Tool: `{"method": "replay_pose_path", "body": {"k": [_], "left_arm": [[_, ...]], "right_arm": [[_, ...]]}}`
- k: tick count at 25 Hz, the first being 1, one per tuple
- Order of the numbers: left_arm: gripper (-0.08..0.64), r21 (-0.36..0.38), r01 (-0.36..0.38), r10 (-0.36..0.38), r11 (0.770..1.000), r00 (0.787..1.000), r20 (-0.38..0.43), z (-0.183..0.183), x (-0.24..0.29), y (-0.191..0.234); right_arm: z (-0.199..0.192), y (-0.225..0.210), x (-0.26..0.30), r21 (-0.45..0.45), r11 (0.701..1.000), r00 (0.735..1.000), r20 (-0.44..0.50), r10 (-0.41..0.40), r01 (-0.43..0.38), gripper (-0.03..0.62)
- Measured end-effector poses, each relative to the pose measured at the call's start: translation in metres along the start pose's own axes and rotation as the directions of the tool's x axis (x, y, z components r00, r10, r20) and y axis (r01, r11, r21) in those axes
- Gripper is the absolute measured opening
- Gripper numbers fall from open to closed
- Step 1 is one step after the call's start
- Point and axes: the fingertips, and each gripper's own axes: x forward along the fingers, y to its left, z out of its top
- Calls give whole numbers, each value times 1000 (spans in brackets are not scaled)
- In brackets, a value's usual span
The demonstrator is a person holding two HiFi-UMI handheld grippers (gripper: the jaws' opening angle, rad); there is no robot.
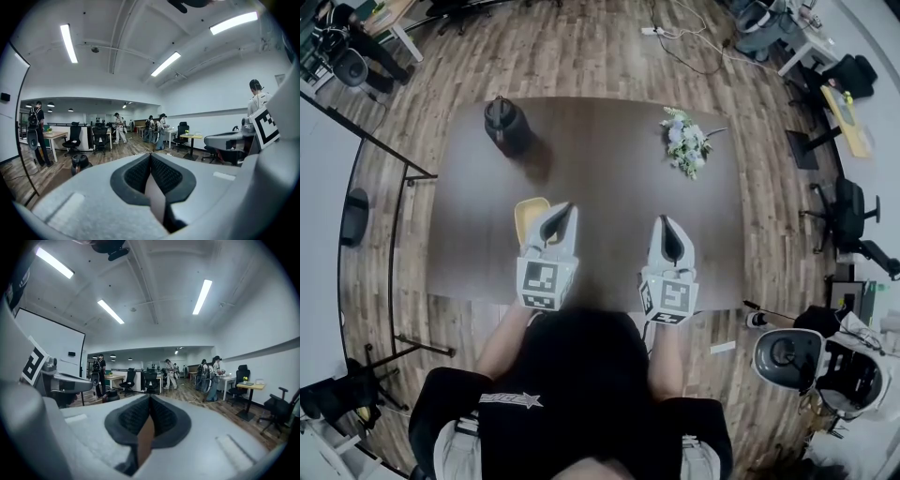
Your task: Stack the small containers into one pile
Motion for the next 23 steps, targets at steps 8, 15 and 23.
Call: {"method": "replay_pose_path", "body": {"k": [8,15,23], "left_arm": [[11,-7,-10,10,1000,1000,-7,-3,-1,6],[11,-11,-11,11,1000,1000,-14,-8,-2,10],[11,-7,-10,10,1000,1000,-18,-10,-3,8]], "right_arm": [[2,5,6,8,1000,1000,3,18,-18,6],[-1,11,8,8,1000,1000,-1,25,-25,6],[-3,11,7,13,1000,1000,-1,26,-26,6]]}}
